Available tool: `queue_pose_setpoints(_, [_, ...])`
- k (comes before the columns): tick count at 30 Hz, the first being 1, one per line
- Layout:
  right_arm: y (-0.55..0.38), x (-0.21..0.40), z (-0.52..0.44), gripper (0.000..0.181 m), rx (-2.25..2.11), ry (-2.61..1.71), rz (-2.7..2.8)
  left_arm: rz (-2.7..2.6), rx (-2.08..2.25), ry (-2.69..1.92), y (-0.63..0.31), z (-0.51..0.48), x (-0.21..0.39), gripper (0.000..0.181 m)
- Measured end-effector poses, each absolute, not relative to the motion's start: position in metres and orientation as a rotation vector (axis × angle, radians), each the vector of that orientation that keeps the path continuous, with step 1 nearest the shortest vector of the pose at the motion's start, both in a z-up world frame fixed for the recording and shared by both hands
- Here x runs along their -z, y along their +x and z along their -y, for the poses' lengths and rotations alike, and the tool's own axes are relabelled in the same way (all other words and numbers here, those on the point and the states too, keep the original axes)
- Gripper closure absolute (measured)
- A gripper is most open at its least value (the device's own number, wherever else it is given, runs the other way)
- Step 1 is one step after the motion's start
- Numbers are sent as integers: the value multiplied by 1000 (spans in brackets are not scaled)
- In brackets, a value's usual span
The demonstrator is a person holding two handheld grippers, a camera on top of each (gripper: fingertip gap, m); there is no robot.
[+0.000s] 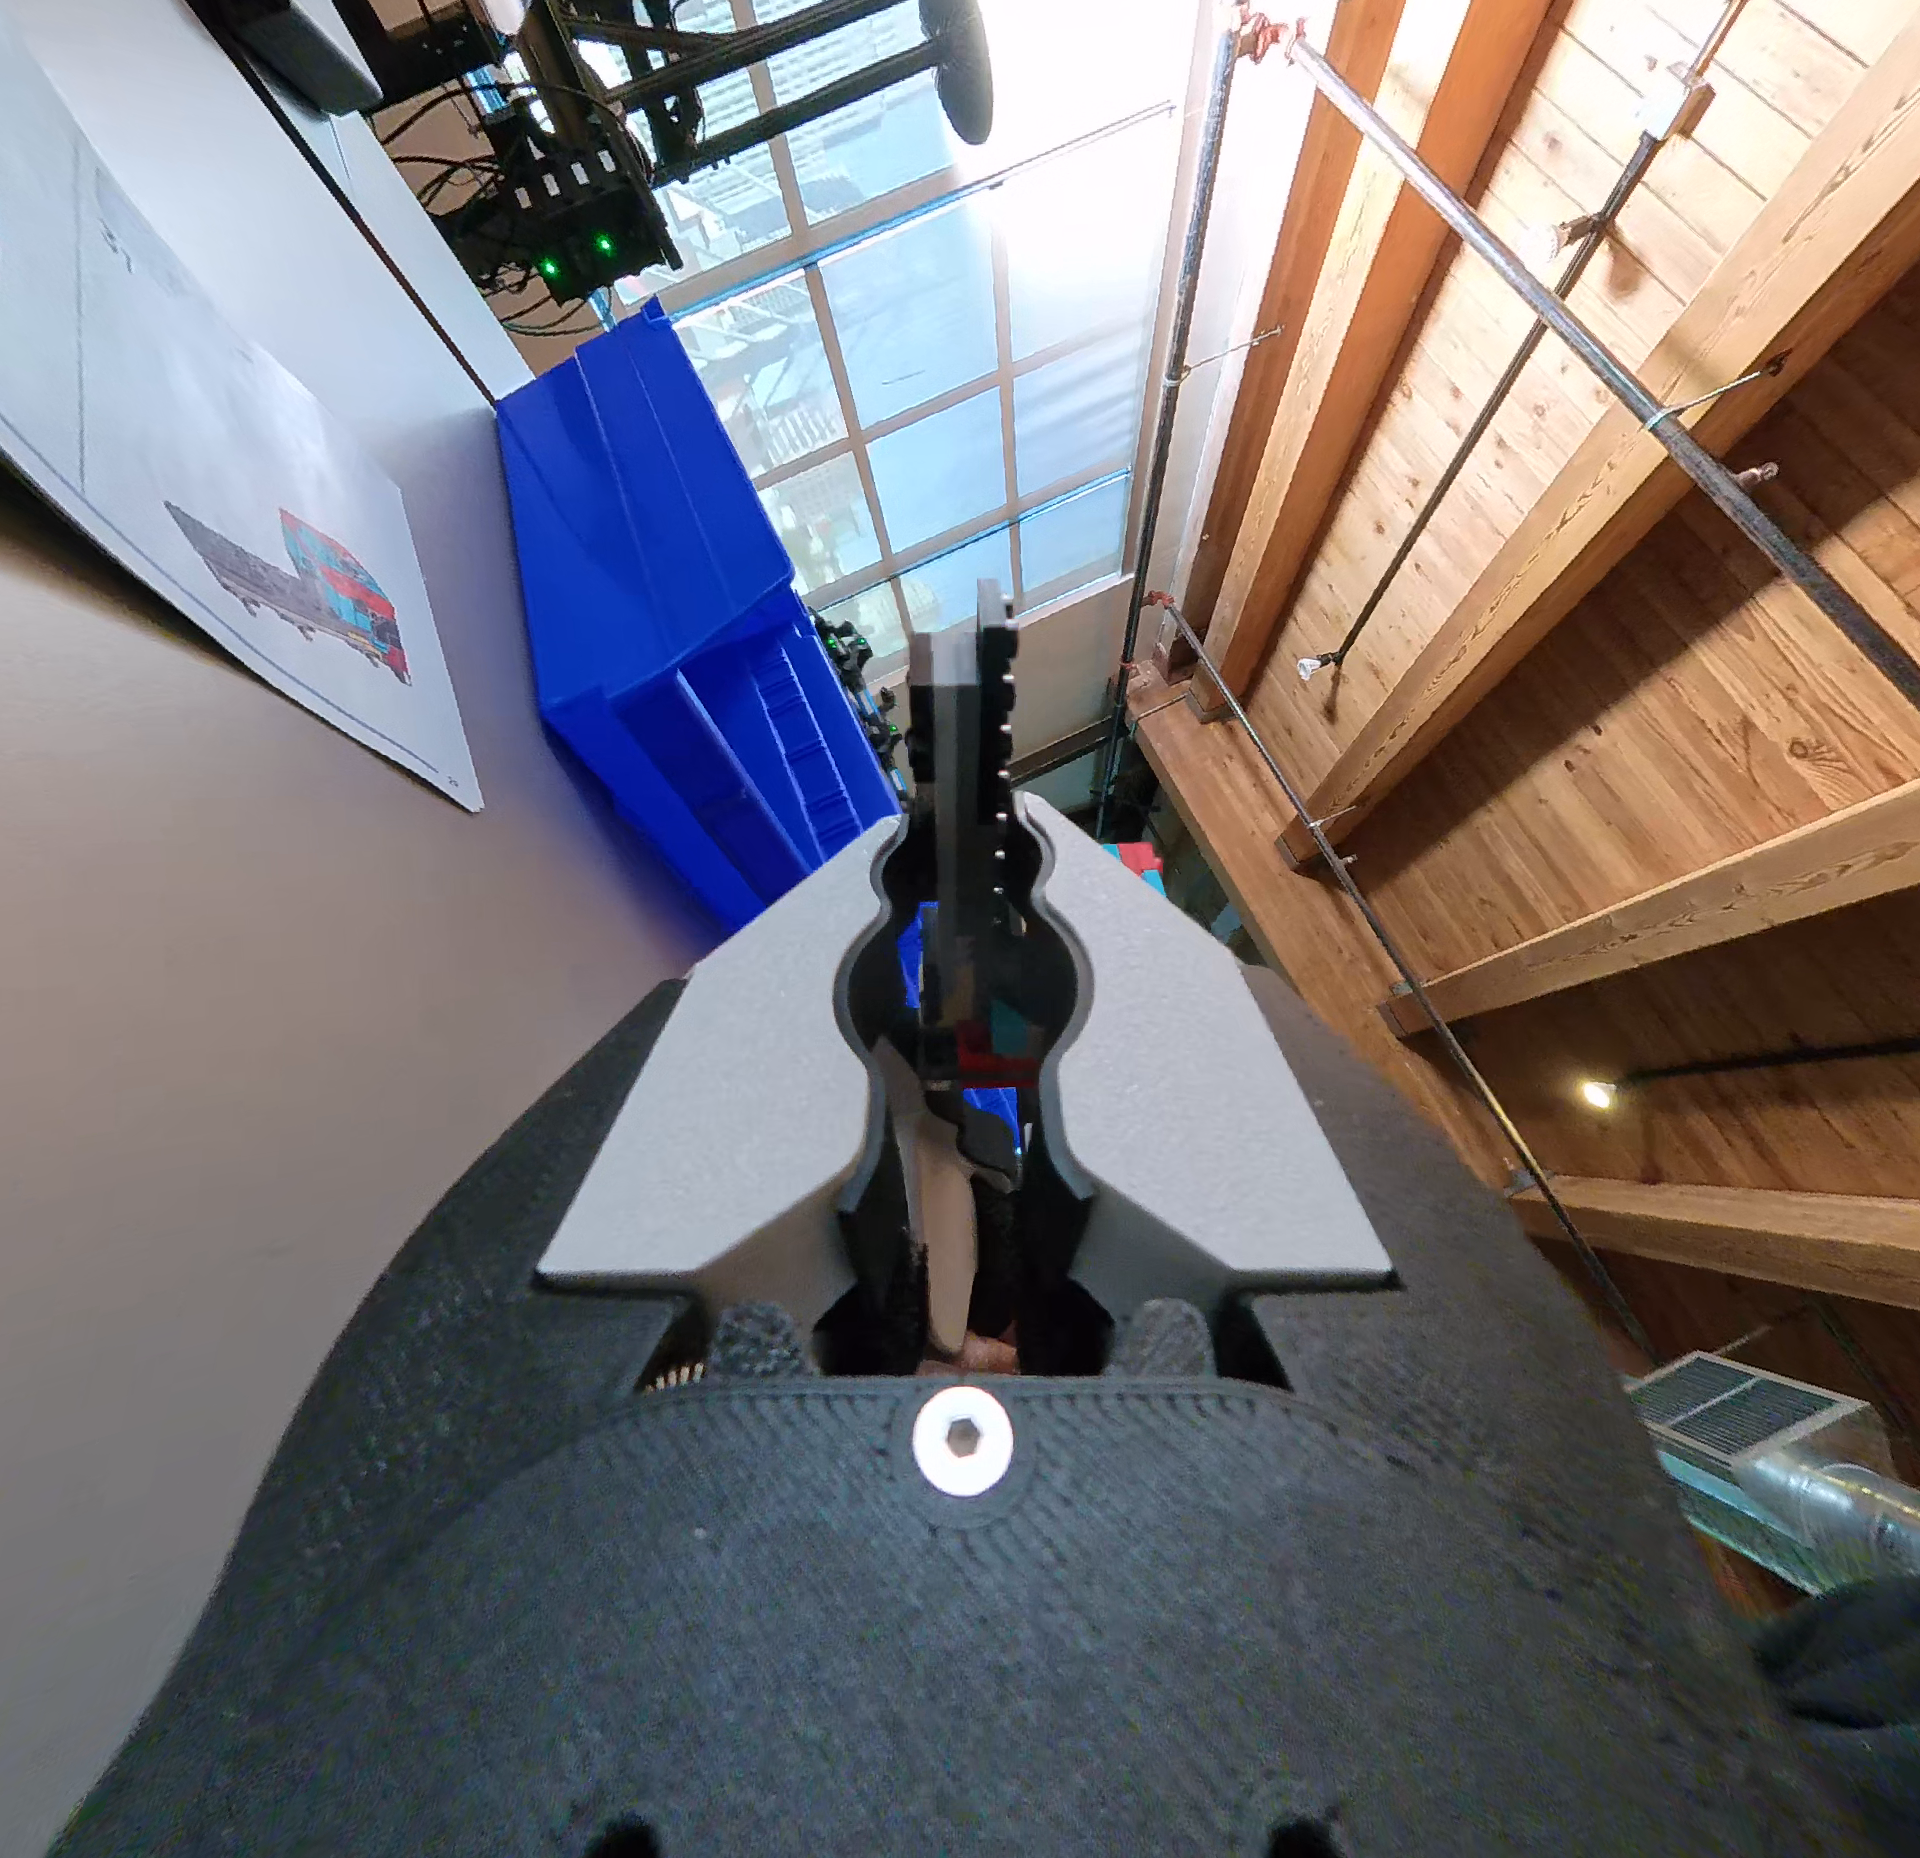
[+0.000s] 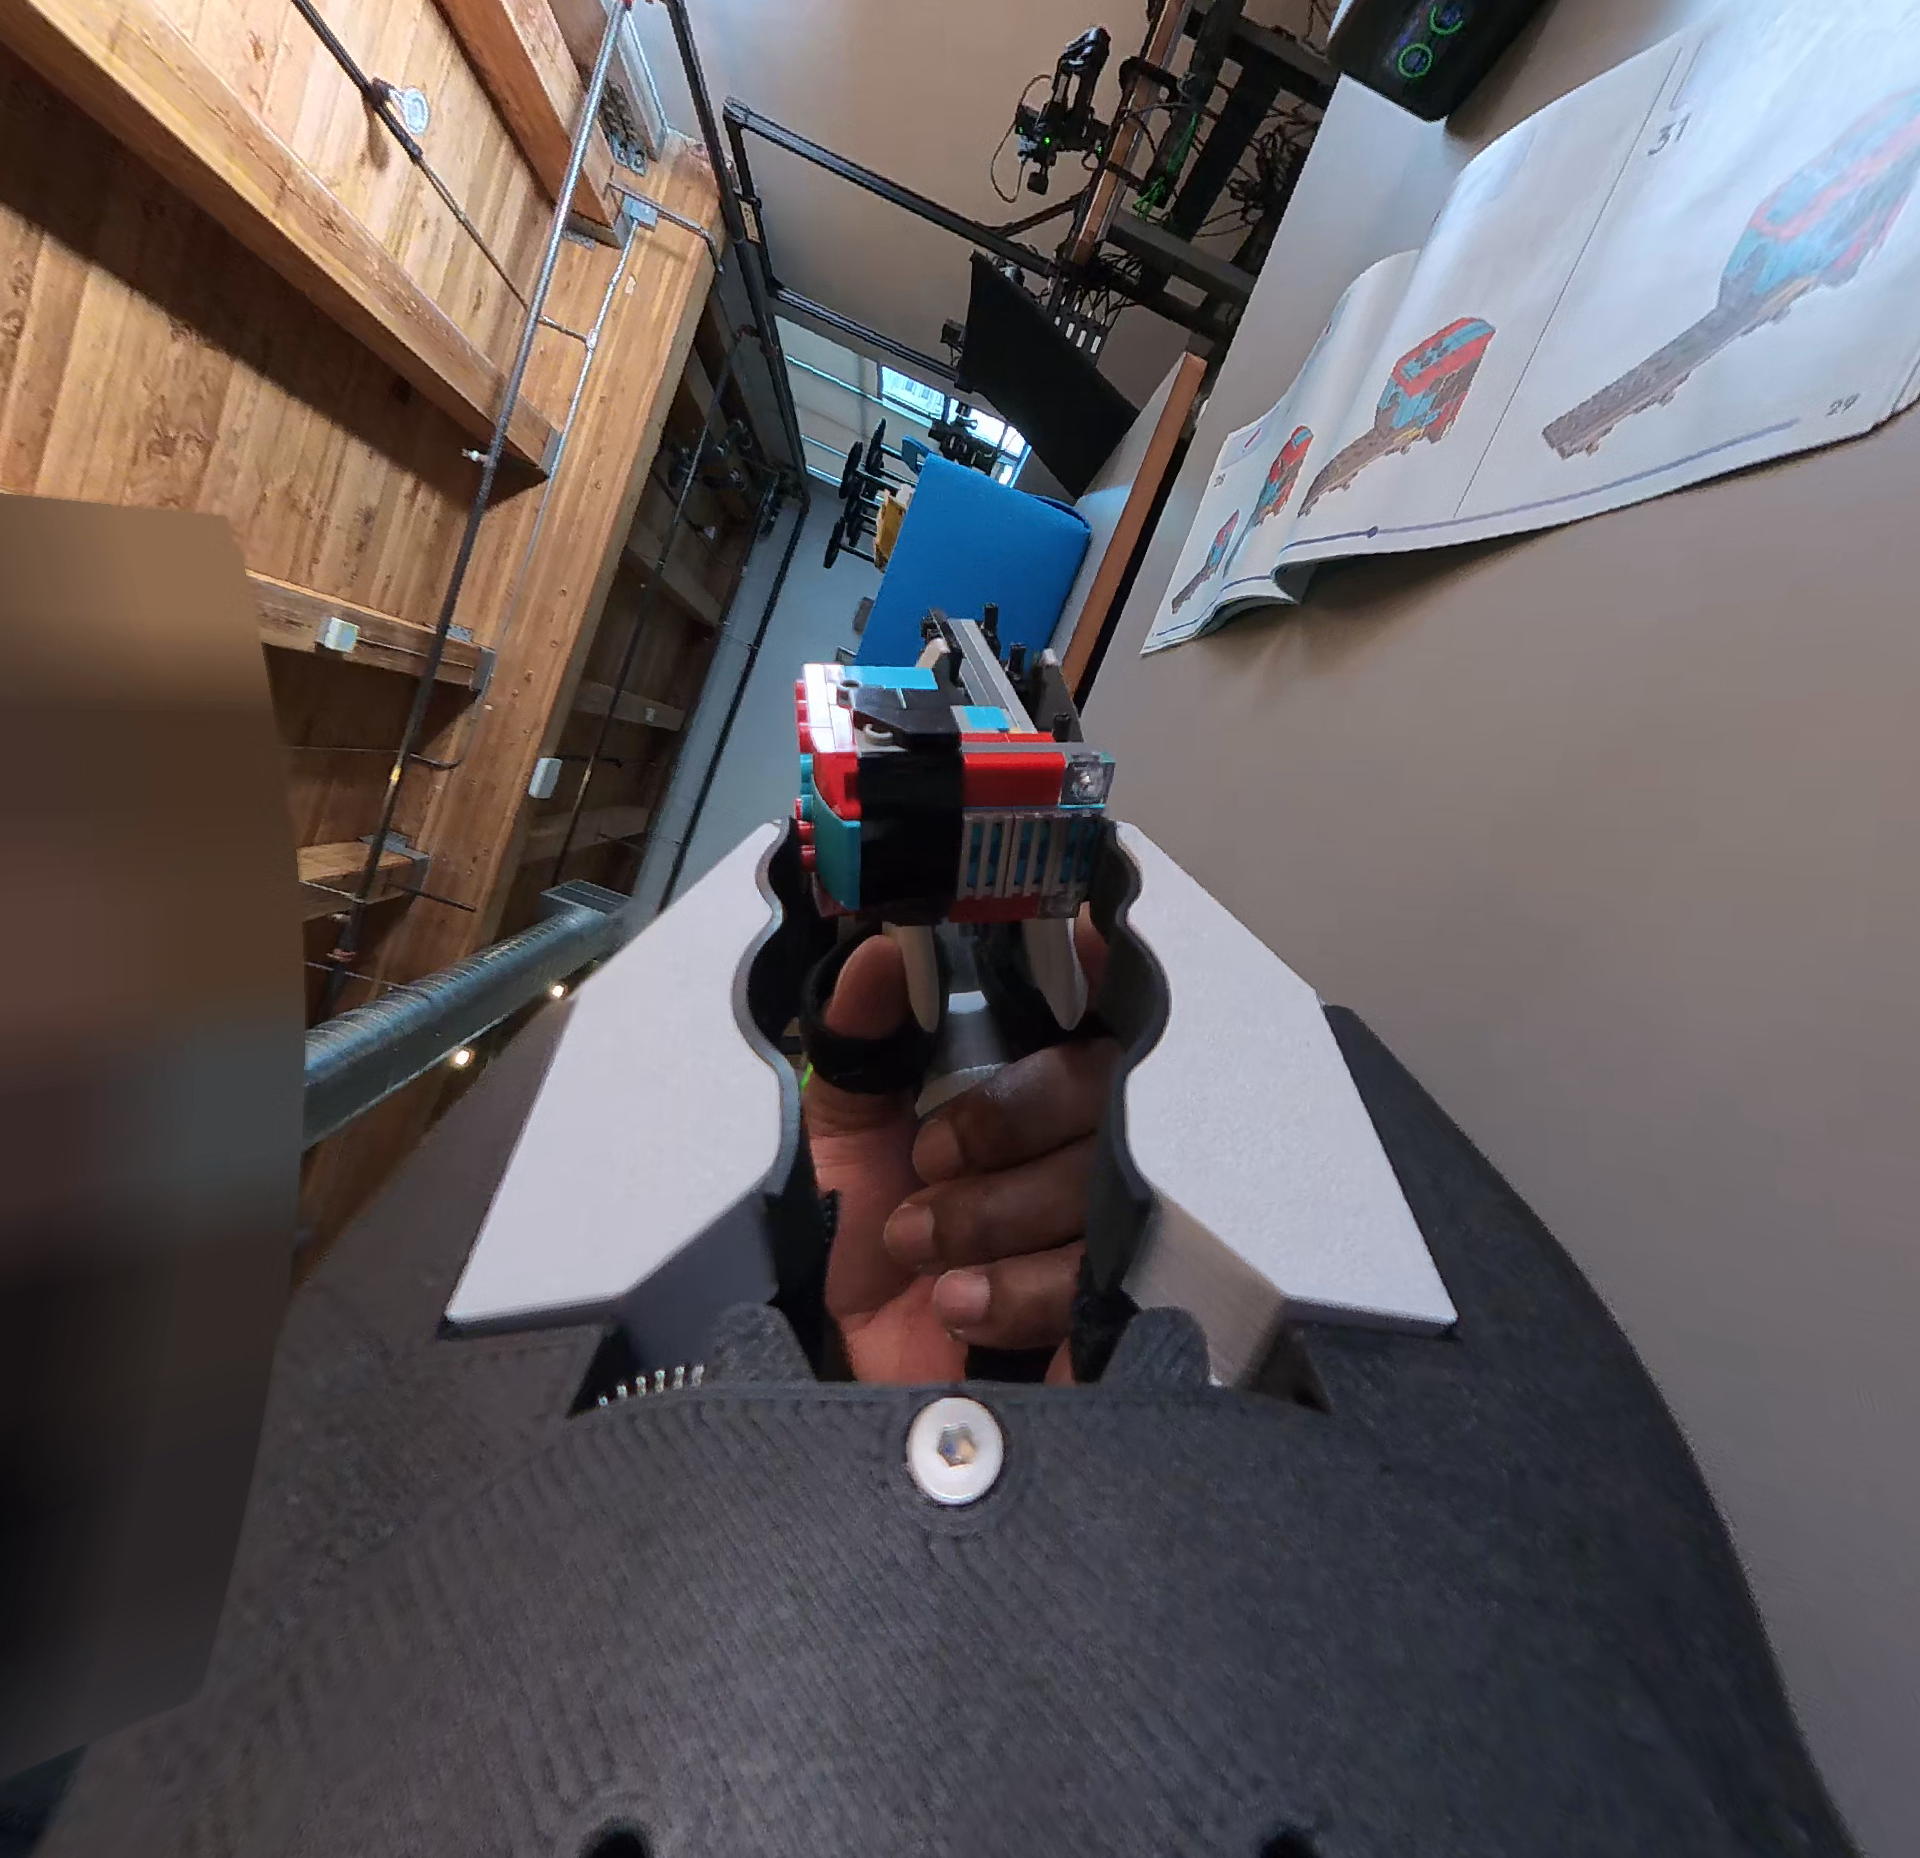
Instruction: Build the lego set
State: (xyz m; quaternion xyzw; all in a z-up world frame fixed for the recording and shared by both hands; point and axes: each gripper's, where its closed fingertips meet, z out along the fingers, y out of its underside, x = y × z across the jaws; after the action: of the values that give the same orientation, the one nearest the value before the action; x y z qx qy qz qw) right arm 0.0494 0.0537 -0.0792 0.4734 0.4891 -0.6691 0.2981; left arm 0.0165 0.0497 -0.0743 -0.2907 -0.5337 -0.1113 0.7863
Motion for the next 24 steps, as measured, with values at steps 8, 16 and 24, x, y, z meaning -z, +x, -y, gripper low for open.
queue_pose_setpoints(8, [50,75,-52,114,1784,1244,-1255,1154,122,-654,15,-43,70,165])
queue_pose_setpoints(16, [52,75,-48,118,1779,1242,-1273,1126,45,-696,18,-43,63,165])
queue_pose_setpoints(24, [57,67,-49,121,1829,1158,-1270,1058,-9,-731,23,-43,52,165])
